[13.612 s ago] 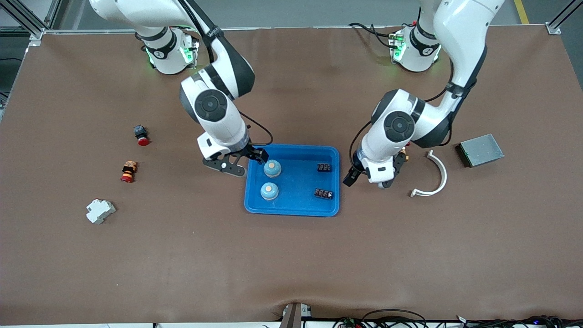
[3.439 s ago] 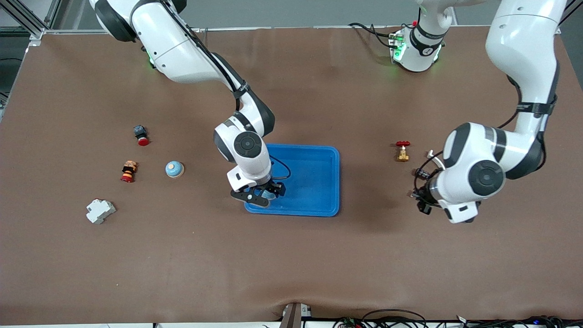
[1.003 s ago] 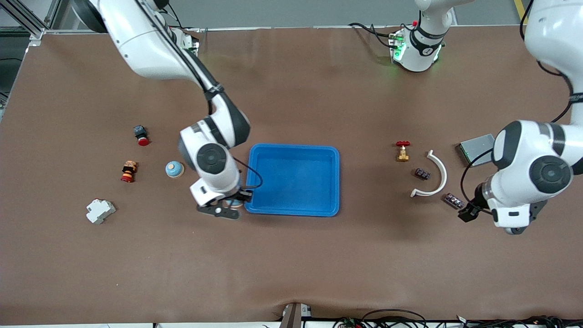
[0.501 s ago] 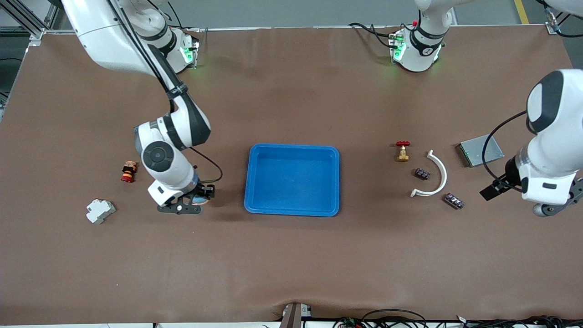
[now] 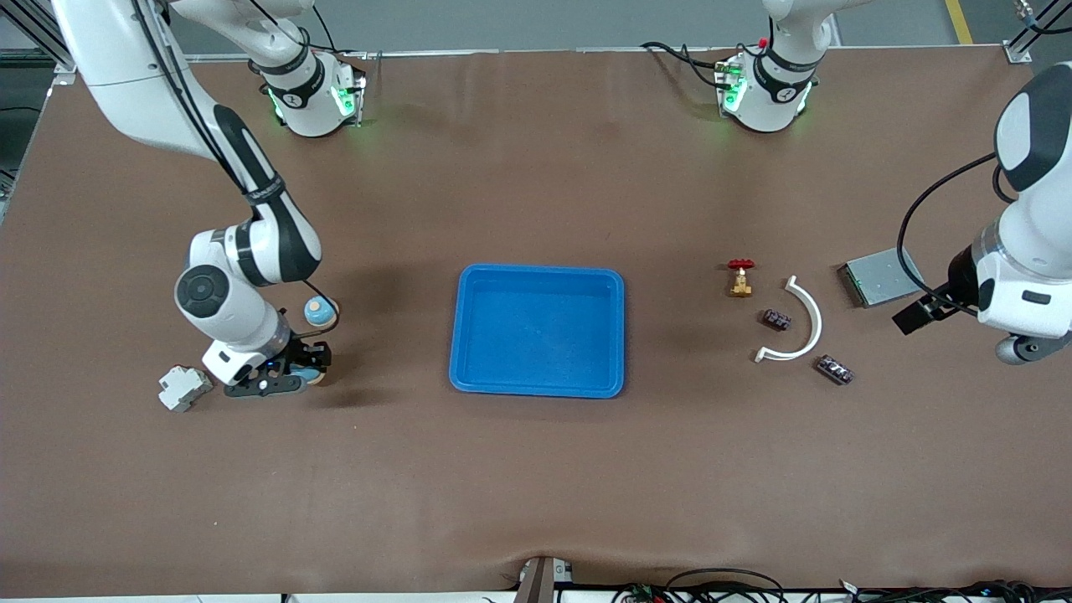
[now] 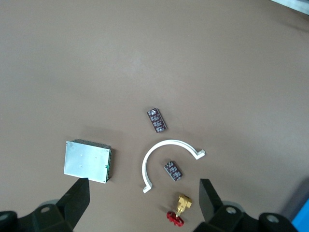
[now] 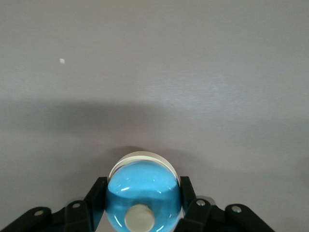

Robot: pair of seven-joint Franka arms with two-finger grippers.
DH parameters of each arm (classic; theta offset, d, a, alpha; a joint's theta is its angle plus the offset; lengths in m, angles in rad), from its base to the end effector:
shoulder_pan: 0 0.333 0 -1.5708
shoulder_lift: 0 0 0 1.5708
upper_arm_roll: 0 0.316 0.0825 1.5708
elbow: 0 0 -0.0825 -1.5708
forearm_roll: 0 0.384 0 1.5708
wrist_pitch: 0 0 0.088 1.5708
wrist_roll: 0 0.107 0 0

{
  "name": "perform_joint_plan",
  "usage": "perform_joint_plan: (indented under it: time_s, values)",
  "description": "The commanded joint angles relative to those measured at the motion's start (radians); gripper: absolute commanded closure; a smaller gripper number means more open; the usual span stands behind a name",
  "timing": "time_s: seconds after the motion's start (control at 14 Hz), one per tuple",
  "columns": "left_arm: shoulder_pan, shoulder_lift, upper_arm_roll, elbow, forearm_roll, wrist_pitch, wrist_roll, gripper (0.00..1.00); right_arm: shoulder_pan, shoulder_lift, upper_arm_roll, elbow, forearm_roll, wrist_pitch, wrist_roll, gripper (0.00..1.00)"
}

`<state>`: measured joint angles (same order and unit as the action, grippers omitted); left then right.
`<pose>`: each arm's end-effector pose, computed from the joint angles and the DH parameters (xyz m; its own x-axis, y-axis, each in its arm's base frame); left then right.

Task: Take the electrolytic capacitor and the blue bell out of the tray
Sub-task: 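Place the bell beside the first bell while the left gripper returns to rest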

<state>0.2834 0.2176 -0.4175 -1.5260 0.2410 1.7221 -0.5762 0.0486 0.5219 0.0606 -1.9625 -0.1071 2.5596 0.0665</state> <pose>0.6238 -0.0378 0.5414 0.9147 0.3965 0.0780 0.4036 -0.9059 -0.1281 0.6211 0.0683 0.2126 0.9896 0.1212 0.0778 0.1192 -0.9924 0.0302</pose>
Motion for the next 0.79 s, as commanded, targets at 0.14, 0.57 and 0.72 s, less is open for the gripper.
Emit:
perform_joint_plan:
  time_s: [0.14, 0.57, 0.72]
  values:
    - [-0.090, -0.122, 0.091, -0.036, -0.065, -0.055, 0.148, 0.00, -0.072, 0.001, 0.048, -0.029, 0.151, 0.017, -0.180, 1.00]
    - [-0.154, -0.167, 0.153, -0.045, -0.072, -0.088, 0.184, 0.00, -0.075, 0.030, 0.045, -0.029, 0.167, 0.063, -0.208, 1.00]
    - [-0.206, -0.194, 0.190, -0.052, -0.071, -0.096, 0.182, 0.00, -0.078, 0.030, 0.044, -0.029, 0.167, 0.064, -0.215, 1.00]
